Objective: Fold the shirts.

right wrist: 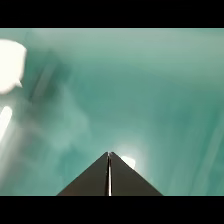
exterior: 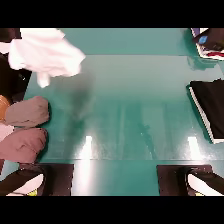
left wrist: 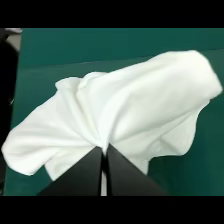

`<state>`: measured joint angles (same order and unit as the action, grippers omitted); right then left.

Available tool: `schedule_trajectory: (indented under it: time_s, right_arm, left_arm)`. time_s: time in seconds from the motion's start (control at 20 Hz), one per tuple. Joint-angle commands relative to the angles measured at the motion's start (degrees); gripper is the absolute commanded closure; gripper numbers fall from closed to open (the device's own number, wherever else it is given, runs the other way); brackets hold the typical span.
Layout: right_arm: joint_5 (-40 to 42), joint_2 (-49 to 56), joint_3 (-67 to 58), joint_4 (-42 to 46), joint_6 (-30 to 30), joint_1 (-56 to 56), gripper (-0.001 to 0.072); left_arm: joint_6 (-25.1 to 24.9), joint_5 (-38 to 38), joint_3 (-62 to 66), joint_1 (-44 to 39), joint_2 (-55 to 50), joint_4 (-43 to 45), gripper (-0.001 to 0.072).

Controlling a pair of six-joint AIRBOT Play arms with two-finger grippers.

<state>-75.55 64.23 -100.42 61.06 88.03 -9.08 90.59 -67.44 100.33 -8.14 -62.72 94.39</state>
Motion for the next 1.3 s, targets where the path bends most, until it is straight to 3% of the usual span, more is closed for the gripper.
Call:
schedule_trajectory:
  time_s: [0.0,0.3,0.5,0.55,0.6,0.7,0.9,1.05,1.25]
  right_arm:
    - [-0.13,0.00,-6.43,0.02,-0.02,3.02,0.0695]
    - [-5.01,0.00,-8.15,0.00,-0.02,4.04,0.0695]
    - [-6.99,0.00,-8.15,0.00,-0.02,4.04,0.0695]
    - [-7.10,0.00,-8.15,0.00,-0.02,4.04,0.0695]
    - [-7.17,0.00,-8.15,0.00,-0.02,4.04,0.0694]
    - [-7.15,0.04,-8.15,0.02,-0.02,4.04,0.0695]
    - [-7.15,0.11,-8.15,0.02,-0.02,4.04,0.0695]
    - [-7.15,0.39,-8.13,0.04,-0.02,4.04,0.0694]
    - [-7.13,0.44,-8.13,0.04,0.00,4.04,0.0695]
  left_arm:
    - [2.08,-7.02,2.80,-12.83,5.22,0.70,0.0686]
    - [6.97,-6.25,-3.30,-34.36,-6.43,-0.63,0.0684]
    - [6.43,4.33,-3.61,-42.10,-17.64,-4.59,0.0665]
    - [5.60,7.48,-3.52,-42.27,-18.75,-5.40,0.0398]
    - [5.40,9.16,-3.37,-41.88,-18.93,-5.16,0.0173]
    - [5.33,8.07,-2.25,-38.42,-18.62,-3.58,0.0166]
    - [5.01,1.97,-5.55,-23.63,-19.34,-4.00,0.0166]
    - [4.63,2.34,-15.19,-13.03,-20.15,-12.04,0.0166]
    - [0.33,8.59,-29.68,-6.75,-21.53,-23.23,0.0166]
